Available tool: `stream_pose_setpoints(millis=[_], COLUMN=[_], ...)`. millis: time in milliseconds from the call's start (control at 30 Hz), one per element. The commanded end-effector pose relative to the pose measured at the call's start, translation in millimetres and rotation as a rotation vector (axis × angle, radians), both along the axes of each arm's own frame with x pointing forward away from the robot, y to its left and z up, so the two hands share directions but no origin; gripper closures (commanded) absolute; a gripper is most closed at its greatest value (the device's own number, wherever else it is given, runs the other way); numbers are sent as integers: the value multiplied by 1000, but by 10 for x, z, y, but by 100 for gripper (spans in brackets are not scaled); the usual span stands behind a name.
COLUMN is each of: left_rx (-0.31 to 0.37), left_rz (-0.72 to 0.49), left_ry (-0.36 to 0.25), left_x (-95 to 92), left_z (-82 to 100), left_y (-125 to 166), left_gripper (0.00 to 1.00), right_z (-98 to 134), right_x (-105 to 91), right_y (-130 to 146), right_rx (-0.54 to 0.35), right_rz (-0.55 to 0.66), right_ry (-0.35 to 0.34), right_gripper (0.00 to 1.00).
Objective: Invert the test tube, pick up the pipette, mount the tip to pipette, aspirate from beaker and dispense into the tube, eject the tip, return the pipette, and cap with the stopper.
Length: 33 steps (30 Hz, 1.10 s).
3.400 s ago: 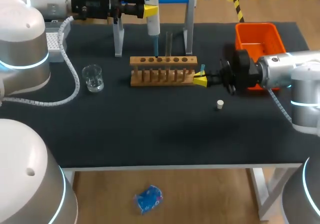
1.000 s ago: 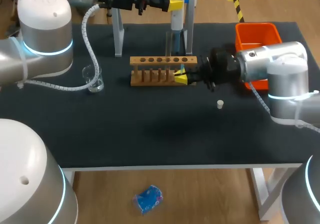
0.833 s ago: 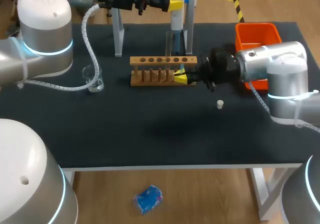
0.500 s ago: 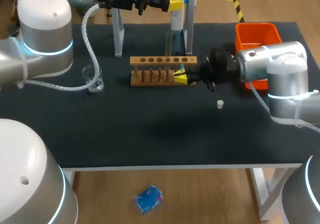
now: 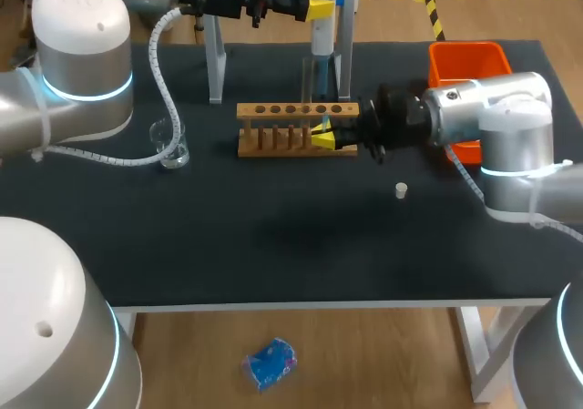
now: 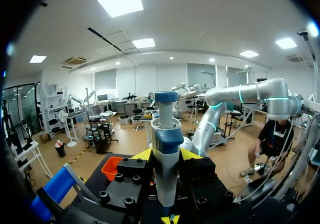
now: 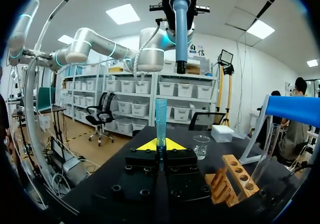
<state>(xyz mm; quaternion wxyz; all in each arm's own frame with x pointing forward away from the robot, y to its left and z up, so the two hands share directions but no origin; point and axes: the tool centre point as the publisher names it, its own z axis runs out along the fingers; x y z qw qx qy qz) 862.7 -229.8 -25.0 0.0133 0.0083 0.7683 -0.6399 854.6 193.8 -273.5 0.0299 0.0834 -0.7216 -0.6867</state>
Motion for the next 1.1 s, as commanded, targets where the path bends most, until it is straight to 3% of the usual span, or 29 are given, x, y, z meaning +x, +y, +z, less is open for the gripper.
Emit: stream_pose_setpoints(millis=[33,767,967,1100], left_rx=[2,2,2,2], left_rz=[-2,-2,-2,-2], left_ry=[1,1,1,1], left_x=[4,4,4,4], left_z=[9,9,9,9], left_y=[6,6,6,6], left_gripper=[100,100,100,100], right_z=[-31,127,128,122], right_x=[53,75,128,151], right_y=[31,49,24,11], right_rx=[1,17,-6,-6], right_rz=[3,-8,-17,-20], right_ry=[0,-29,-88,-88], right_gripper=[100,100,100,100])
